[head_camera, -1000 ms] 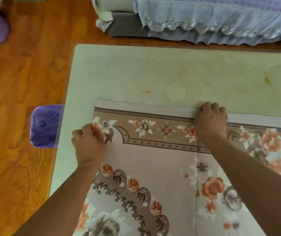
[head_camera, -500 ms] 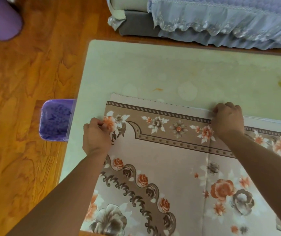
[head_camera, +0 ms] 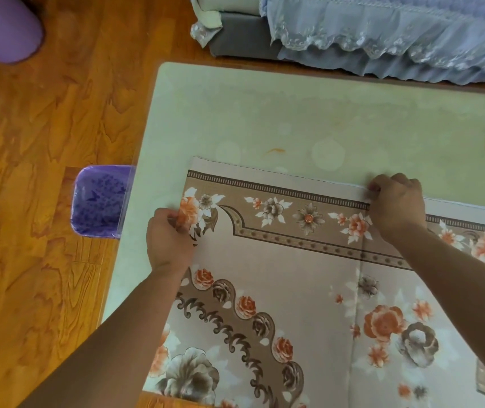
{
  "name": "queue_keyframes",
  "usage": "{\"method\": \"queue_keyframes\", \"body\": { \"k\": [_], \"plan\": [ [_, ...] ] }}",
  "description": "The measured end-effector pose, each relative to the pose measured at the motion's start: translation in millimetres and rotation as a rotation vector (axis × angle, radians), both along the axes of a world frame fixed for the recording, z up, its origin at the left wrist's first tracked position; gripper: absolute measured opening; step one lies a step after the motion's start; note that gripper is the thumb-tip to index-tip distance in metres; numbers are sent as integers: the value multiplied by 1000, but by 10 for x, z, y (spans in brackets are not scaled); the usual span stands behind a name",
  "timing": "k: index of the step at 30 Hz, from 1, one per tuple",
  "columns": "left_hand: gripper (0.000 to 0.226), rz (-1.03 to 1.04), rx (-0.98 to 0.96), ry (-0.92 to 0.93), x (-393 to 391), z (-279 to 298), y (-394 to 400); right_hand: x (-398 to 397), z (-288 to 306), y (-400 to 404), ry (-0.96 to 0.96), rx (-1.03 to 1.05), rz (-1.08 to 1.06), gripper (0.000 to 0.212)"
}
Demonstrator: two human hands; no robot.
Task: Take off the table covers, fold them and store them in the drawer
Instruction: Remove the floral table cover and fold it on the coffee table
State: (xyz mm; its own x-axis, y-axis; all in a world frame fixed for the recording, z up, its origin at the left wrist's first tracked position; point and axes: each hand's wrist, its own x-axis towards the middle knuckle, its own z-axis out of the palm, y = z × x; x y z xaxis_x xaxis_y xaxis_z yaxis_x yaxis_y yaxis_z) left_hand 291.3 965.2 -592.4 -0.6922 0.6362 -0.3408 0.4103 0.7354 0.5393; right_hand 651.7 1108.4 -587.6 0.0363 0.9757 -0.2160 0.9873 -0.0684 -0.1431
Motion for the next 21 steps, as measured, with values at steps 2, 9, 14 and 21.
{"method": "queue_keyframes", "body": {
  "k": [2, 9, 14, 21],
  "plan": [
    [21, -14, -18, -49, -42, 75, -10, -26, 6, -2, 8, -5, -7, 35],
    [50, -192, -67, -37, -92, 109, -67, -23, 5, -32, -14, 11, 10, 33],
    [83, -407, -221, 60, -66, 143, -18, -4, -15, -15, -16, 12, 23, 35],
    [66, -617, -353, 460, 173, 278, 77, 62, -39, 53, -52, 28, 71, 21]
  ]
}}
